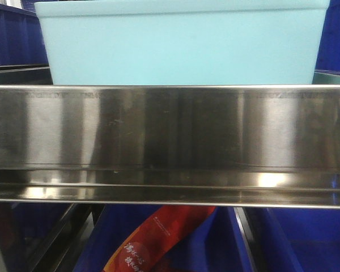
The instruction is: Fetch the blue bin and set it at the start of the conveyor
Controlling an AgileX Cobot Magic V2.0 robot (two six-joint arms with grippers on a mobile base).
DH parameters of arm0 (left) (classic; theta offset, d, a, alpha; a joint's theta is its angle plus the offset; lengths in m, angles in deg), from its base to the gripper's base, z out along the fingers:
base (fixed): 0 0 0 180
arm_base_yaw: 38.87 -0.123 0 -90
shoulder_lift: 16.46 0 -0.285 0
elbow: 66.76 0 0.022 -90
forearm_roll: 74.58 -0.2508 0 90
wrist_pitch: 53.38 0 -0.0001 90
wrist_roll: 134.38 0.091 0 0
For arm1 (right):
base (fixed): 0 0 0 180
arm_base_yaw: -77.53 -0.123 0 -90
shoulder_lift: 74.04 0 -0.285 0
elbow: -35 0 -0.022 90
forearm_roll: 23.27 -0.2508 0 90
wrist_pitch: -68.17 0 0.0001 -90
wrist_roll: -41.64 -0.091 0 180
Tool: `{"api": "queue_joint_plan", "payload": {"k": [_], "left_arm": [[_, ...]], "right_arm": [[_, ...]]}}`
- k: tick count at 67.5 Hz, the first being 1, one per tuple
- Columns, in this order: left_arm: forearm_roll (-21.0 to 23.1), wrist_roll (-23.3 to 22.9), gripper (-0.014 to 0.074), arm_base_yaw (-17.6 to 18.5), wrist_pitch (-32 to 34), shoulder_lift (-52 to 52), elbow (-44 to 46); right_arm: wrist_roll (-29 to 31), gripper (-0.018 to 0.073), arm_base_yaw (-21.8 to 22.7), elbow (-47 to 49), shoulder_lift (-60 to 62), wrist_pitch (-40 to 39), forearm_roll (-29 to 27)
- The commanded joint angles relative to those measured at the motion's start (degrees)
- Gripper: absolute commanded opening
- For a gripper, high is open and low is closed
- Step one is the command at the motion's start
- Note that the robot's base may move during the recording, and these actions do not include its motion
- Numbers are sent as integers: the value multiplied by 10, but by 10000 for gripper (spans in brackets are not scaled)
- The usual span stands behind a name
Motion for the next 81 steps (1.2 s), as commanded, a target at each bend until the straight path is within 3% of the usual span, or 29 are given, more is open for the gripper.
{"api": "queue_joint_plan", "payload": {"k": [1, 27, 37, 42, 48, 55, 61, 65, 71, 76, 81], "left_arm": [[0, 1, -111, -3, 11, 2, 2], [0, 1, -111, -3, 47, 2, 2], [54, -3, -111, -3, 89, 2, 2], [53, -3, -111, -3, 63, 2, 39], [45, -3, -101, -3, -15, 2, 105], [36, -3, -8, -3, -132, -16, 190], [36, -3, 153, -3, -204, -55, 254], [36, -3, 274, -3, -216, -85, 279], [28, -3, 412, -3, -204, -124, 296], [28, -2, 475, 0, -203, -157, 309], [24, 0, 475, 27, -203, -179, 322]], "right_arm": [[5, -162, 2, 0, 2, -15, -2], [5, -162, 2, 0, 2, -67, -2], [5, -162, 1, 0, 2, -107, -7], [5, -162, 1, 51, 2, -78, -7], [5, -140, 1, 127, 2, 33, -7], [5, 32, 1, 216, -16, 132, -7], [5, 251, 1, 258, -40, 150, -7], [5, 421, 1, 267, -58, 143, -7], [5, 577, 1, 266, -73, 140, -4], [5, 564, 1, 270, -86, 140, -4], [5, 557, 1, 287, -100, 148, -4]]}}
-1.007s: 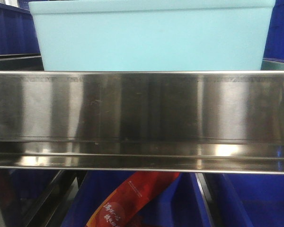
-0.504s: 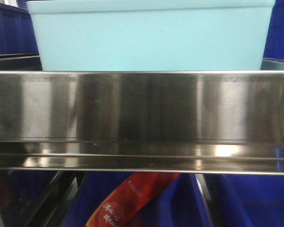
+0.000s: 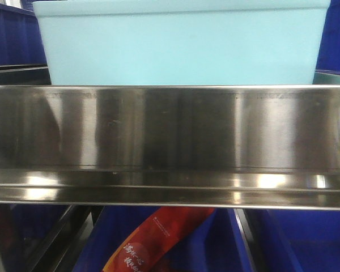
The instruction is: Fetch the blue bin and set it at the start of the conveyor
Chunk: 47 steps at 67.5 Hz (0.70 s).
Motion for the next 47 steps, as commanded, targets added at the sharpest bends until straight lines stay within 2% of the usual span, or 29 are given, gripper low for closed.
{"api": "queue_joint_plan", "payload": {"k": [1, 7, 15, 22, 26, 32, 37, 47], "left_arm": [[-4, 0, 475, 29, 2, -26, 20], [-8, 1, 475, 82, -4, -49, 40], [-7, 1, 475, 160, -24, -107, 80], [-7, 1, 475, 205, -24, -169, 110], [-7, 1, 475, 225, -24, -216, 135], [0, 0, 475, 236, -31, -284, 183], [26, 0, 475, 236, -60, -347, 239], [28, 0, 475, 236, -126, -463, 368]], "right_arm": [[5, 557, 1, 25, -19, 4, 3], [30, 557, 1, 59, -42, 35, -6], [91, 557, -1, 111, -97, 80, -79], [94, 557, -22, 143, -147, 102, -129], [94, 557, -34, 163, -177, 126, -129], [95, 557, -52, 201, -245, 163, -129], [96, 557, -66, 241, -303, 184, -129], [96, 557, -101, 339, -412, 213, -128]]}}
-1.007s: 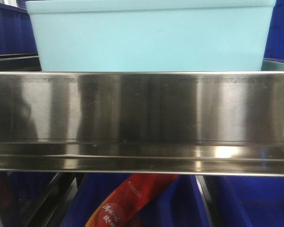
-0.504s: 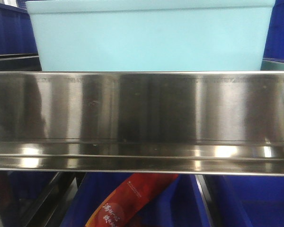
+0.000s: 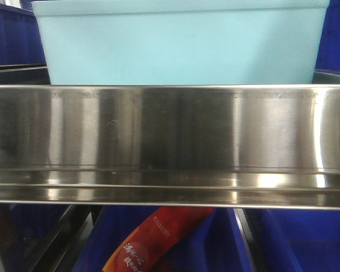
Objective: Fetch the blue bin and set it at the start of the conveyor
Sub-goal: 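Grip the light-blue bin's side walls with both grippers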
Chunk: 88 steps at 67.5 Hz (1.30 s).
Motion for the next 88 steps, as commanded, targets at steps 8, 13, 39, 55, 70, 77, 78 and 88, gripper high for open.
{"api": "queue_joint_plan", "payload": {"k": [8, 13, 39, 55, 70, 77, 78, 88], "left_arm": [[8, -15, 475, 2, -92, -135, 161], [7, -34, 475, 1, -138, -181, 224], [-51, -102, 475, -35, -313, -398, 440], [-45, -102, 475, -52, -311, -463, 446], [-40, -102, 473, -53, -310, -497, 446], [-40, -102, 461, -53, -311, -504, 446], [-40, -102, 452, -53, -311, -506, 446], [-40, -102, 135, -53, -313, -505, 446]], "right_arm": [[1, 557, -39, 145, -152, 68, 18], [-41, 557, -40, 211, -210, 112, 41], [-150, 507, -47, 470, -452, 267, 134], [-156, 507, -47, 476, -545, 269, 130], [-156, 507, -47, 476, -593, 268, 117], [-156, 456, -47, 476, -603, 268, 113], [-156, 439, -47, 476, -603, 269, 113], [-156, 96, -47, 476, -605, 270, 113]]}}
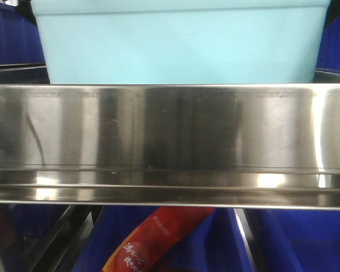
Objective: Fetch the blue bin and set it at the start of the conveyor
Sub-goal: 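Grip the light-blue bin's side walls with both grippers, then lift the light-blue bin up and pull it off the shelf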
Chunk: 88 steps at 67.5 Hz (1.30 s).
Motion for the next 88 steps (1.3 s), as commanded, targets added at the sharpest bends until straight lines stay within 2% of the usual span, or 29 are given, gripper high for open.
{"api": "queue_joint_plan", "payload": {"k": [1, 5, 7, 29, 43, 57, 72, 88], "left_arm": [[5, -3, 92, -2, 0, 4, 5], [5, -3, -91, -2, -2, 4, 5], [5, -3, -109, -2, -4, 4, 5], [-13, -3, -111, -2, -44, 18, 5], [-12, -3, -111, -2, -54, 82, 5], [-7, -3, -111, 2, -54, 165, 5], [-8, -3, -111, 2, -70, 227, 5], [-8, -3, -111, 2, -69, 227, 5]], "right_arm": [[-1, 56, 0, 5, 2, 0, 0], [-1, -96, 0, 5, 2, 3, 0], [-1, -164, 0, 5, 2, 3, 0], [-1, -151, 0, 5, 19, 14, 0], [-1, -151, -1, 5, 88, 14, 1], [-1, -151, -40, 5, 176, 29, 67], [-1, -151, -51, -2, 234, 29, 89], [-10, -151, -51, -49, 260, 29, 93]]}}
